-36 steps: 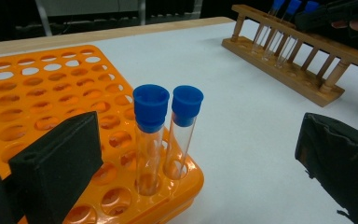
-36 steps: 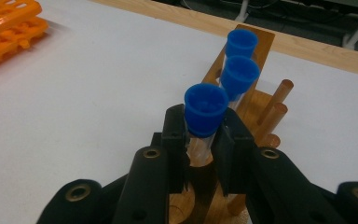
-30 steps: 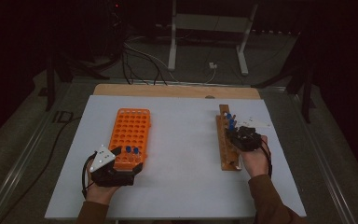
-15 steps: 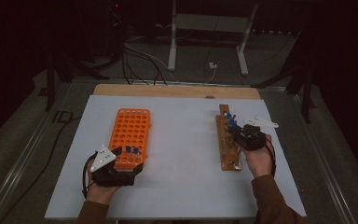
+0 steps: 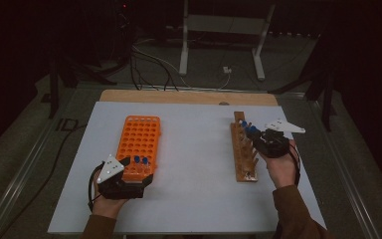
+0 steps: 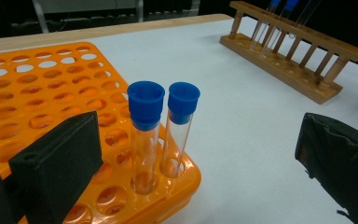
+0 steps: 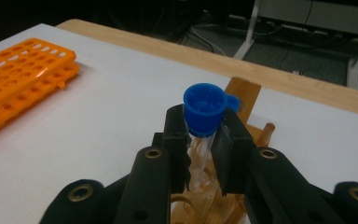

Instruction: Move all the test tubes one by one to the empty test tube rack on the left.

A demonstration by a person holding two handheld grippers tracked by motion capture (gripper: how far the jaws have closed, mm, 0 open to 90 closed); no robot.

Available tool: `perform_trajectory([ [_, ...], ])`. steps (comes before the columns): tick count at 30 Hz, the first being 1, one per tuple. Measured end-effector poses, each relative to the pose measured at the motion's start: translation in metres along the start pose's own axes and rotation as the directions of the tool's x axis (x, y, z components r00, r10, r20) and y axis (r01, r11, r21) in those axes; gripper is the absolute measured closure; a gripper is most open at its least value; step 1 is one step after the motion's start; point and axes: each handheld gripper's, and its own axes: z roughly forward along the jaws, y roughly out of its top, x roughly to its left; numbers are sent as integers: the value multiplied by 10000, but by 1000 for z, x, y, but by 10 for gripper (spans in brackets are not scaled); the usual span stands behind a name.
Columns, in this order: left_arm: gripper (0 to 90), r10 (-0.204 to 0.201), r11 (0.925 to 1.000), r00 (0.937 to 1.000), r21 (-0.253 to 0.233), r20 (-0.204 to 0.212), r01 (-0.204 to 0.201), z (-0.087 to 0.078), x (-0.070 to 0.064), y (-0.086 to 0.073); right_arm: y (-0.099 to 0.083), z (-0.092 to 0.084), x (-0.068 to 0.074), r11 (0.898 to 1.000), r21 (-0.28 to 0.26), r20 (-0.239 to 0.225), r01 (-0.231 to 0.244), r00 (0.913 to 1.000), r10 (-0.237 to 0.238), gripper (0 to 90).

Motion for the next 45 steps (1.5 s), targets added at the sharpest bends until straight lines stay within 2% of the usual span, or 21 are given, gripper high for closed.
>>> perform_trajectory([
  [7,12,230,9997,9997,-62,-119,-231,0,-3,3,9,-10,4,9995,-255,-31,166,9999,-167,771],
  [14,12,331,9993,9992,-181,-213,-334,-1,-6,8,15,-15,13,9992,-400,-737,75,9972,-105,771],
  [16,14,407,9991,9987,-140,-321,-411,-1,-6,11,15,-14,16,9993,-376,-908,61,9958,-95,771],
  [23,14,625,9969,9970,-459,-449,-646,-2,-12,26,14,-10,27,9997,-212,-1491,130,9887,-160,770],
  [27,18,956,9940,9913,-452,-904,-999,2,-22,34,14,-8,35,9996,-146,-1794,225,9835,-247,770],
  [30,25,1255,9900,9867,-508,-1035,-1313,7,-31,41,15,-8,42,9994,-135,-2038,316,9784,-337,770],
  [36,33,1576,9852,9852,-573,-668,-1615,20,-48,53,15,-6,54,9991,-42,-2547,430,9661,-427,770],
  [41,47,1643,9844,9854,-569,-446,-1667,33,-59,55,11,0,64,9978,150,-2773,651,9590,-584,770],
  [45,61,1770,9825,9840,-550,-224,-1779,41,-68,55,8,3,74,9969,273,-3095,731,9489,-611,770],
])
